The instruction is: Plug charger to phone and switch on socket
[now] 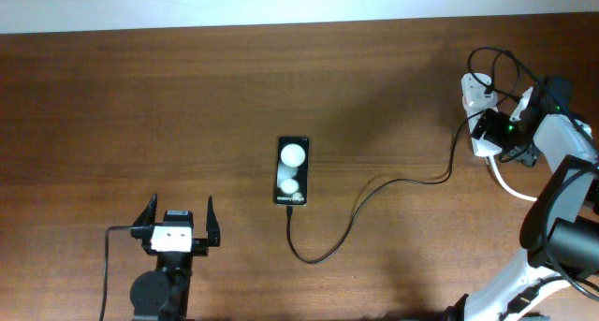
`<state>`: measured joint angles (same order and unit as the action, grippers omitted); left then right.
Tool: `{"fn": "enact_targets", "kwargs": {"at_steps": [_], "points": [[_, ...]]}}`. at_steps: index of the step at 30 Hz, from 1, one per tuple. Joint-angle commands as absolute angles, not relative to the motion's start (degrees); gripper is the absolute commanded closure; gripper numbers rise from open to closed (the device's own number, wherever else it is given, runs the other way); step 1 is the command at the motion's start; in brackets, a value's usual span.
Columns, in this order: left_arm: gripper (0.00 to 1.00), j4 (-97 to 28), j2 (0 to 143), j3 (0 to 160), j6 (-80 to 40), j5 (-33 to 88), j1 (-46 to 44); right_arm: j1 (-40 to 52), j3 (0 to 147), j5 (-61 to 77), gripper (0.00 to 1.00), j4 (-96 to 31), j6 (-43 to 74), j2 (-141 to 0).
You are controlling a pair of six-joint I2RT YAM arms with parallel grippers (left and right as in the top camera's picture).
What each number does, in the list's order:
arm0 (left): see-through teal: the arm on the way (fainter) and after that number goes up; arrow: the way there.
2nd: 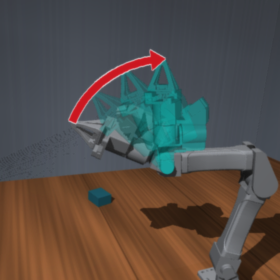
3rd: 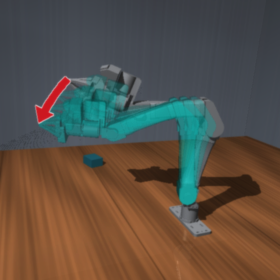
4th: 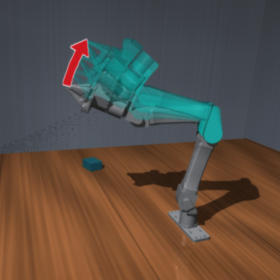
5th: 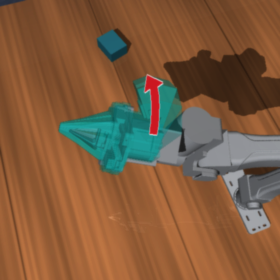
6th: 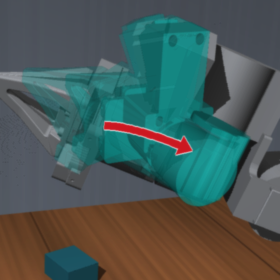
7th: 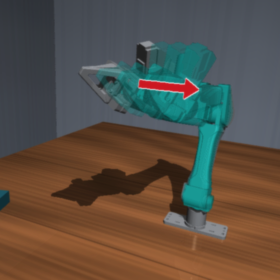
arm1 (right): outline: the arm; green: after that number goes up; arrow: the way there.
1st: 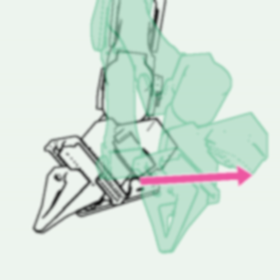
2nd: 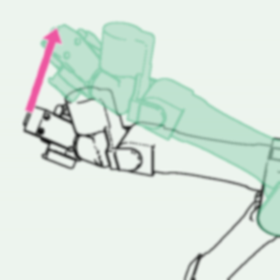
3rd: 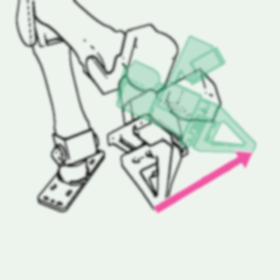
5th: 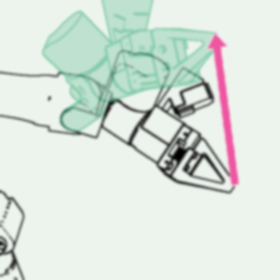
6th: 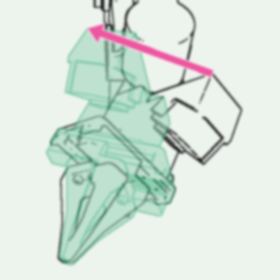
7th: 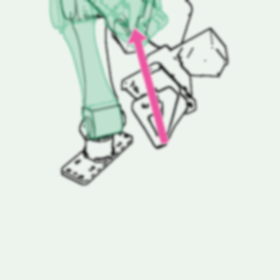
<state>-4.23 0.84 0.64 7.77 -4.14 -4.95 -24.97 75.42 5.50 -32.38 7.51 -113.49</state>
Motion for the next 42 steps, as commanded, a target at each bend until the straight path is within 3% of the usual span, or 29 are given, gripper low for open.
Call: {"fn": "enact_targets", "kwargs": {"at_steps": [1,23,34,42], "points": [[0.01,-4.38,0.30,0.49,8.71,-5.19,-4.71,-24.77,74.89,5.58,0.01,-32.36,7.29,-112.27],[0.01,-4.36,0.30,0.49,8.71,-5.19,-4.71,-24.77,74.89,5.58,0.01,-32.18,7.31,-111.59],[0.01,-4.38,0.30,0.49,8.71,-5.19,-4.71,-24.75,74.89,5.58,0.01,-32.21,7.31,-91.24],[0.01,-4.38,0.30,0.49,8.71,-5.19,-4.71,-23.49,74.19,5.56,0.01,-32.21,7.31,-84.93]]}}
